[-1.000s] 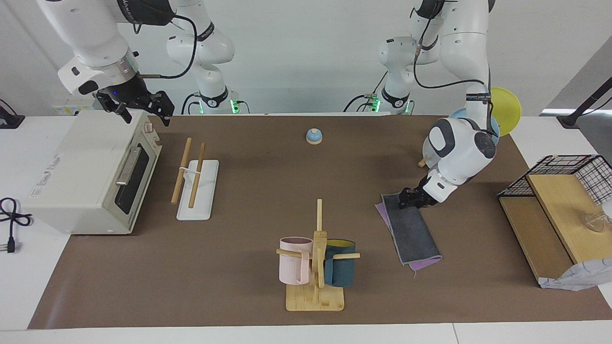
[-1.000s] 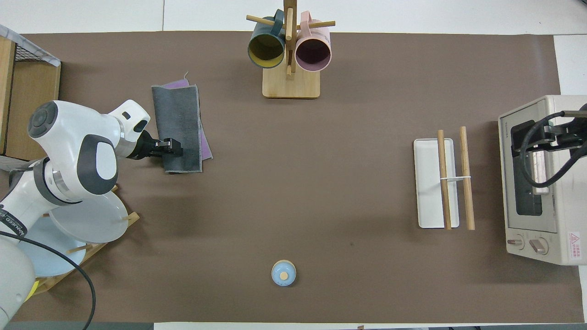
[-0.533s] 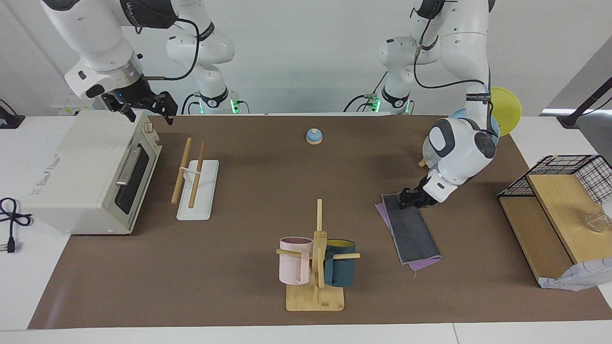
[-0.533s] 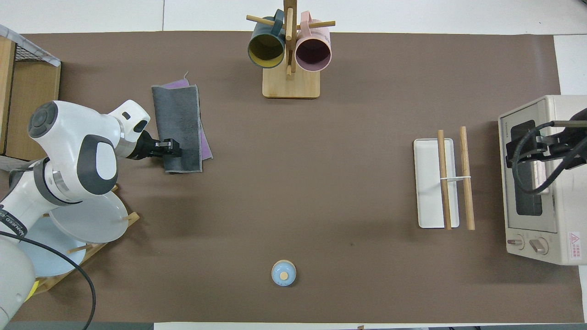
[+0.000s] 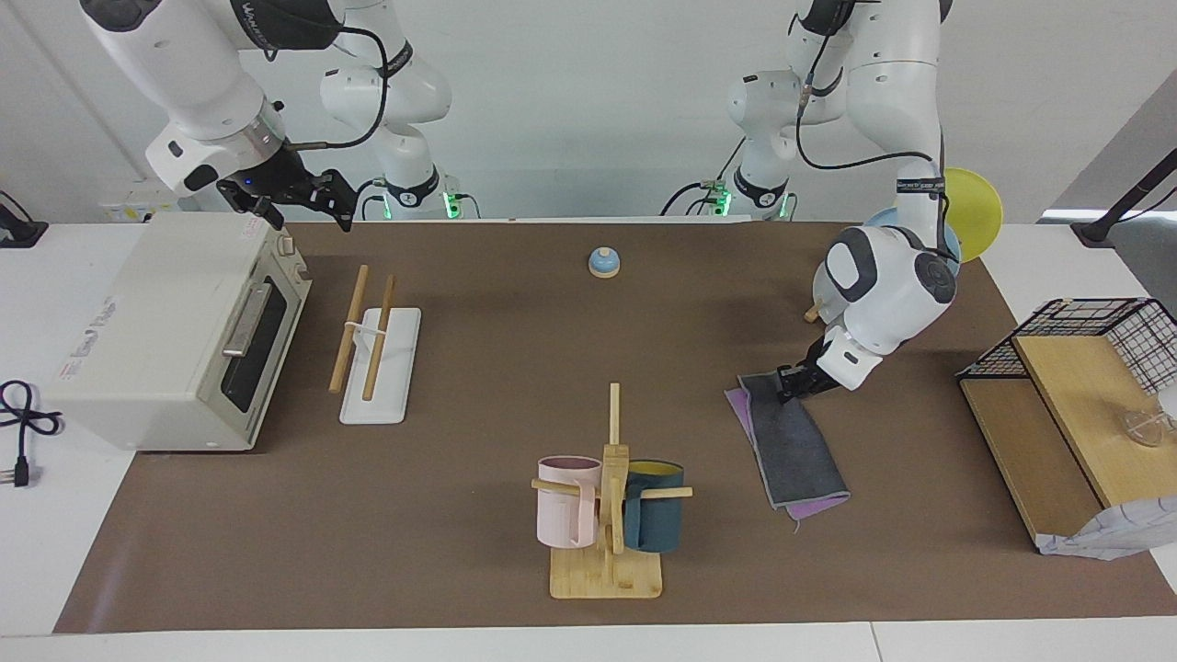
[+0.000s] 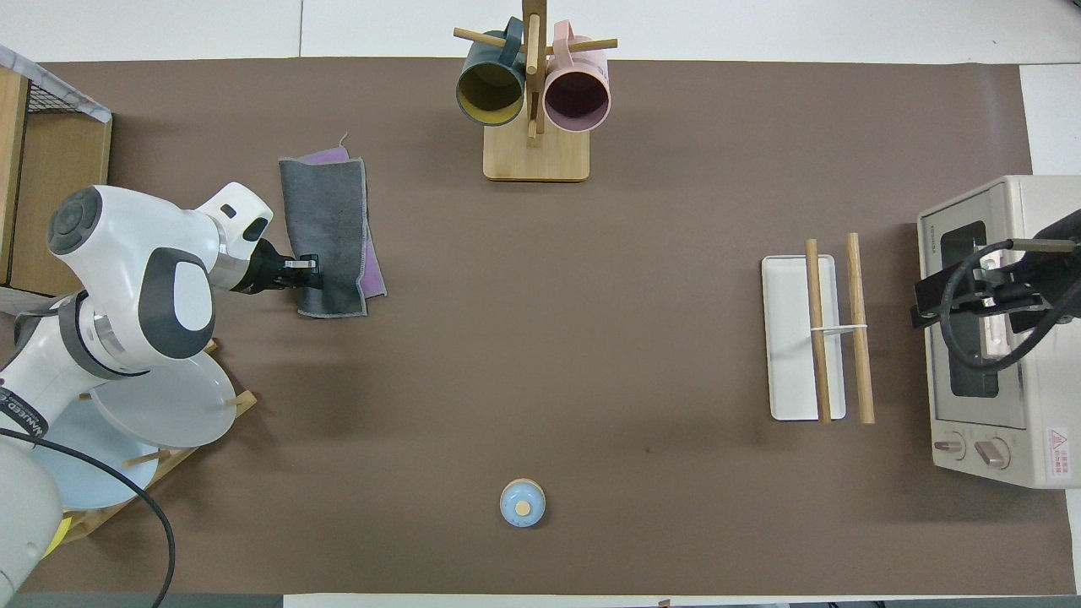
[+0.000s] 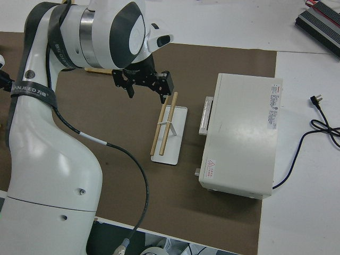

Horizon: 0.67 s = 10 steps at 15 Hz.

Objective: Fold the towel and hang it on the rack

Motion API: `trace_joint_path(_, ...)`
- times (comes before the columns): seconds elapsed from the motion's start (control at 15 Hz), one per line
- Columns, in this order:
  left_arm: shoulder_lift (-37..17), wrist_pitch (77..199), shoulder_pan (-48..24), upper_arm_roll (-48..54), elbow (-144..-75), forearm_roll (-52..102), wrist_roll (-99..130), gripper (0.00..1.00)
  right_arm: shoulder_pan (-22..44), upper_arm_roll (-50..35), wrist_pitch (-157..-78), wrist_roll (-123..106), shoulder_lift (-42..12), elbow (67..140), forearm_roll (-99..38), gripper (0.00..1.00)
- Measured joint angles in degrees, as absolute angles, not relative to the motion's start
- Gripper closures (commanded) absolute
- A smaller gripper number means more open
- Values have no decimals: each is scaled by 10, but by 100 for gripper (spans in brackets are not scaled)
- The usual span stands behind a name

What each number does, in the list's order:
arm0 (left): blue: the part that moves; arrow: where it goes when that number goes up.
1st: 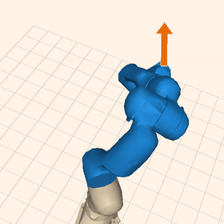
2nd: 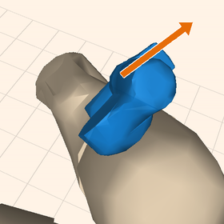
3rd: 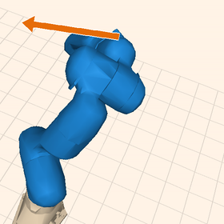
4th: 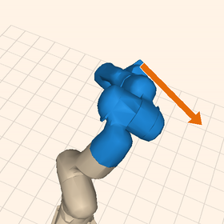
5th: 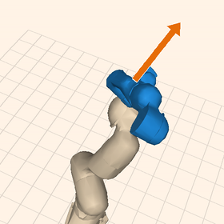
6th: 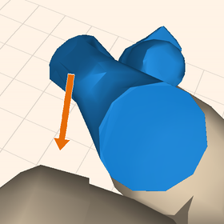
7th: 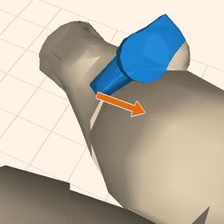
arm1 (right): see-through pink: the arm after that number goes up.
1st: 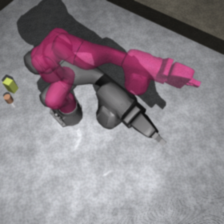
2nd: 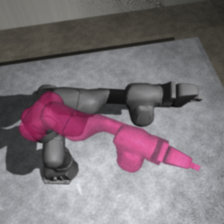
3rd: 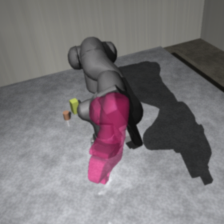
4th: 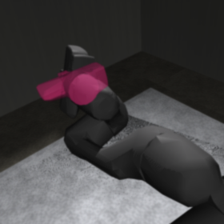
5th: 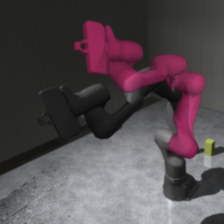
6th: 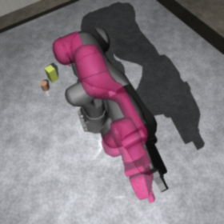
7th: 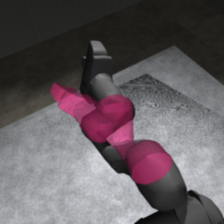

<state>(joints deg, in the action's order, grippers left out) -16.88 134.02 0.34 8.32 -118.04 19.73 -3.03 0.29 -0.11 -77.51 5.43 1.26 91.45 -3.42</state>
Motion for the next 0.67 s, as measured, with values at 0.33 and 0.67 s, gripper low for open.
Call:
trace_joint_path(0.33, -165, 1267, 3, 83, -1114, 196, 113, 100, 4, -1, -775, 143, 17, 924, -97, 0)
trace_joint_path(0.67, -143, 1159, -15, 88, -1033, 165, 299, 100, 5, -2, -782, 202, 25, 947, -144, 0)
